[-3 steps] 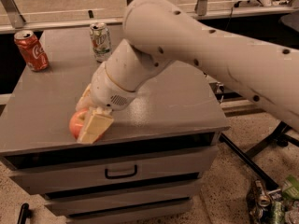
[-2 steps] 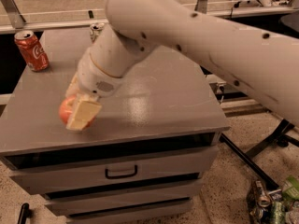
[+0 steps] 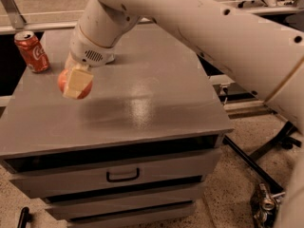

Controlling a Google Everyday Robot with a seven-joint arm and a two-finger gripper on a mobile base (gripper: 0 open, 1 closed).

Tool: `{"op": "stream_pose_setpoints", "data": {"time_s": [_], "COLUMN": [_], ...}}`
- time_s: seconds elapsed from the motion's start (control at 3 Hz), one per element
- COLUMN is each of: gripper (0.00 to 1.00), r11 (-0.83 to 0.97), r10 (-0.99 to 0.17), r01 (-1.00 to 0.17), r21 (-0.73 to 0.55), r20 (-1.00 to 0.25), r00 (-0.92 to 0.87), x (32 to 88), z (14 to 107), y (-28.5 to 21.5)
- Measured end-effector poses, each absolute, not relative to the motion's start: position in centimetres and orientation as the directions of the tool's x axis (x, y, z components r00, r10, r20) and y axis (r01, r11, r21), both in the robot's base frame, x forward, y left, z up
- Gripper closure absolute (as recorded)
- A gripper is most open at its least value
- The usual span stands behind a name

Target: Move apple near coke can

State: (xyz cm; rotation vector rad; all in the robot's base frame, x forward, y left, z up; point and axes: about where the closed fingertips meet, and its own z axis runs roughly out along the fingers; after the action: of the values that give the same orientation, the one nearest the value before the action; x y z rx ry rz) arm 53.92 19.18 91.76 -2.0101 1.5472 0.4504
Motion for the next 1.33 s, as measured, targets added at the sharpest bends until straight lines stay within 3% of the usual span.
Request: {"op": "stream_pose_setpoints", "data": {"time_s": [0.67, 1.33], "gripper": [1.0, 1.0], "r11": [0.041, 0.226], "r10": [-0.675, -0.559], "r01": [-0.943, -0.927], "r21": [-0.33, -0.301], "r20": [-0.705, -0.819], "r00": [0.218, 0.13], "x": [62.7, 66.0], "z": [90.6, 88.3], "y": [20.7, 26.0]}}
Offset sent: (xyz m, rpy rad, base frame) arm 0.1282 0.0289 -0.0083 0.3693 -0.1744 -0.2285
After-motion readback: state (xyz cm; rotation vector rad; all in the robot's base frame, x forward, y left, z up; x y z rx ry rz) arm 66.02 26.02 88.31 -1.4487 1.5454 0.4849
